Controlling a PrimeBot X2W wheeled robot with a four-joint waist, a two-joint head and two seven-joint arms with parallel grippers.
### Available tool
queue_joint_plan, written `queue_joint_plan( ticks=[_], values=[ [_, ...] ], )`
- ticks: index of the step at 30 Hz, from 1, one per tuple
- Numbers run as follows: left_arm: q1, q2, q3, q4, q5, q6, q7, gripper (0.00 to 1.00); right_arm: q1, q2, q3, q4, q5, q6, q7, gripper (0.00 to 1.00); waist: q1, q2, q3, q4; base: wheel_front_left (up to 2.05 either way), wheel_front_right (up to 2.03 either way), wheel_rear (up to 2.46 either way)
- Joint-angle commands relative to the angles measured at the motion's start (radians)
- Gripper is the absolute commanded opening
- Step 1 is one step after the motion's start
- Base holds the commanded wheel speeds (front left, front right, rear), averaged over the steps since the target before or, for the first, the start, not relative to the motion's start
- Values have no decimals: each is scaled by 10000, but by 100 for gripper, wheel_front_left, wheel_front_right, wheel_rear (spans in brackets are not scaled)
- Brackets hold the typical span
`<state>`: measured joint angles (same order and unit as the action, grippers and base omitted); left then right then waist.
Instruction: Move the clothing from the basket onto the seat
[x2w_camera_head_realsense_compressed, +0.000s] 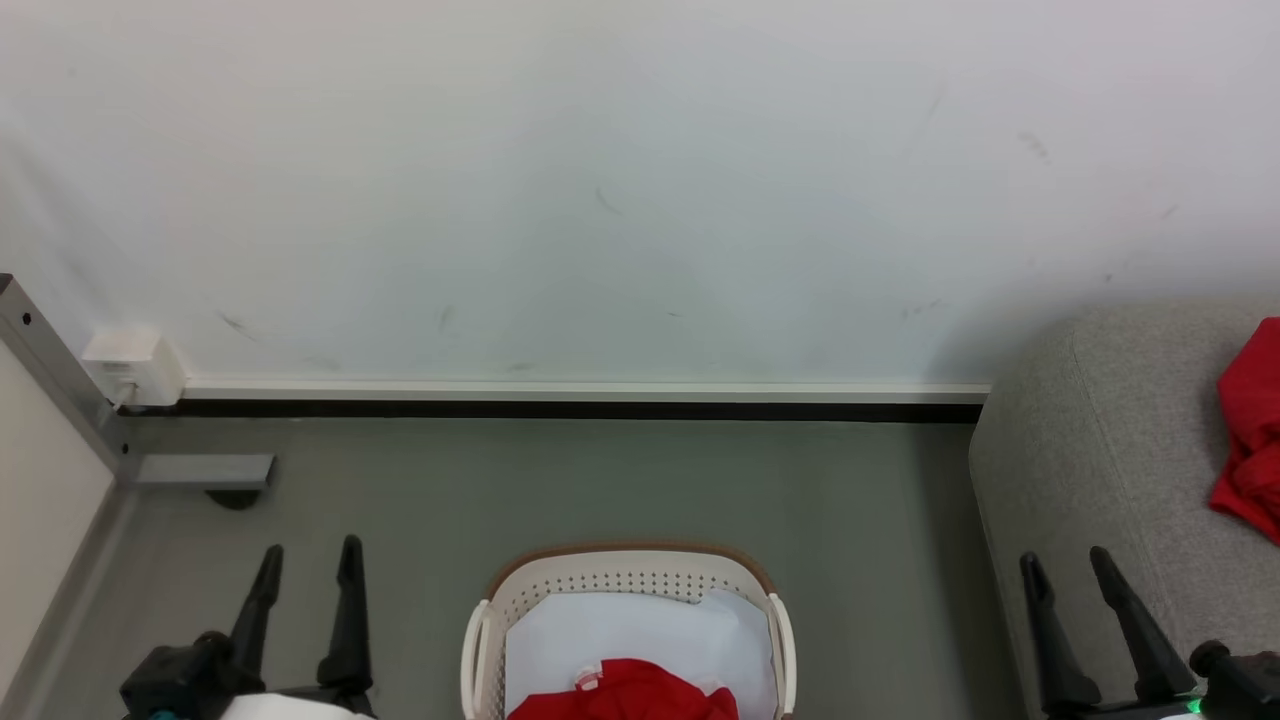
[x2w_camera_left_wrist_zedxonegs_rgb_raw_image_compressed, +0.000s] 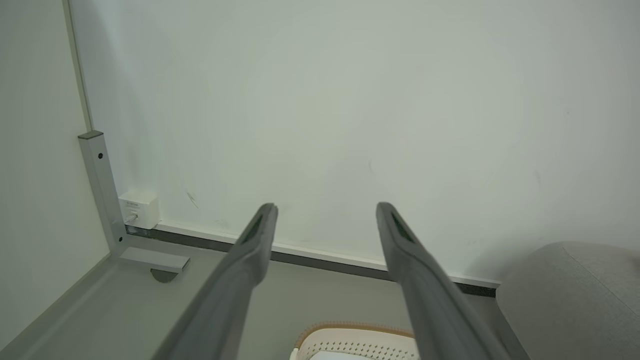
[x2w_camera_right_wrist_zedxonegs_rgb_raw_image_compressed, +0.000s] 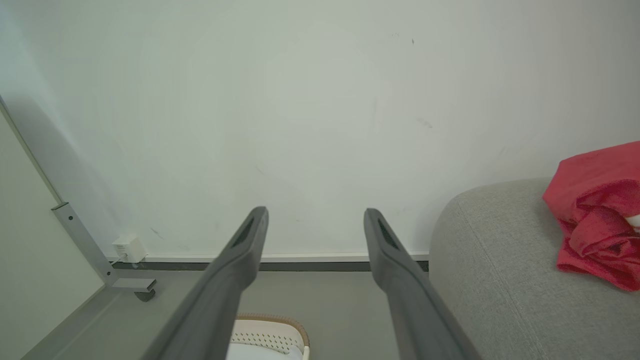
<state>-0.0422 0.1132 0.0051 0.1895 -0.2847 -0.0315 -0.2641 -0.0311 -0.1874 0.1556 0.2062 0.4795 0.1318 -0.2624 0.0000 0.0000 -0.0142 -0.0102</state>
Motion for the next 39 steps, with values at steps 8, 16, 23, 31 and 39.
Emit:
queue_joint_plan(
  ticks=[8, 16, 23, 31, 39],
  values=[
    [151, -435, 561, 247, 706, -467, -4, 100, 39, 159, -212, 7, -441, -22, -32, 100, 0, 0, -44, -11, 0, 0, 0],
    [11, -562, 744, 421, 871, -718, -5, 100, 16, 221, -297, 13, -443, -22, -33, 100, 0, 0, -33, -21, 0, 0, 0],
    [-44, -601, 843, 489, 941, -818, -5, 100, -38, 289, -288, 28, -443, -22, -33, 100, 0, 0, 1, -58, 0, 0, 0],
    [-110, -614, 783, 520, 896, -865, -5, 100, -240, 267, -205, 40, -400, -22, -33, 100, 0, 0, 87, -183, 0, 0, 0],
    [-703, -609, 250, 1057, 767, -905, -5, 100, -888, 60, -146, -125, -399, -22, -32, 100, 0, 0, 804, -511, 0, 0, 0]
  ],
)
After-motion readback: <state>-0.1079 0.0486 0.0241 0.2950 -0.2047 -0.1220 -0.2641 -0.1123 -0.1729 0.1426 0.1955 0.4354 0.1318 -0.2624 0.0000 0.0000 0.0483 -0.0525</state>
